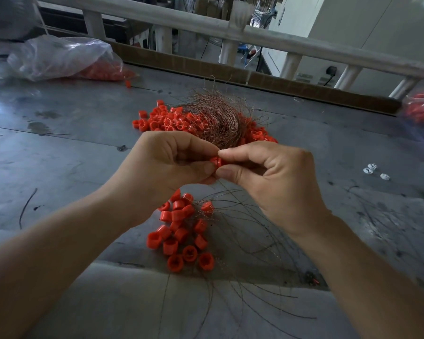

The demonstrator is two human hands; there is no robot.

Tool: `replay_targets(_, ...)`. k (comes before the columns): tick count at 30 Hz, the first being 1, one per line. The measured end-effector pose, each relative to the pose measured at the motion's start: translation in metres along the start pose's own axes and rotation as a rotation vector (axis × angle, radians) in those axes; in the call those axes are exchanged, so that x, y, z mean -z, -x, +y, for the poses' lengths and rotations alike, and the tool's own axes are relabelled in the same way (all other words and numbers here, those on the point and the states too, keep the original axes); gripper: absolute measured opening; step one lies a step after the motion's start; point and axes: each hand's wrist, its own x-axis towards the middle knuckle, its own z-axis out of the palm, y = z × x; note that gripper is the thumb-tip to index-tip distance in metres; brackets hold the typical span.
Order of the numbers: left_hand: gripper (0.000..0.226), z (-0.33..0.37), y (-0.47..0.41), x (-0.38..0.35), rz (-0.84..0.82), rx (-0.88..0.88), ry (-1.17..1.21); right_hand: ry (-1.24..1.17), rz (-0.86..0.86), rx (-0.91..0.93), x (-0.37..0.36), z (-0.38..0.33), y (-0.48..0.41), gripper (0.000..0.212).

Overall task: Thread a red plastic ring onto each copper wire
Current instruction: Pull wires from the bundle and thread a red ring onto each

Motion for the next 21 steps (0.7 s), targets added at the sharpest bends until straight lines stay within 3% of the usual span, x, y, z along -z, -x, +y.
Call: replay_targets(21,0.027,-0.0013,-0.0007,0.0061,-0.061,0.134,0.174,0.056,0.015,0.105,-0.0026,0.0019,0.001,0.021)
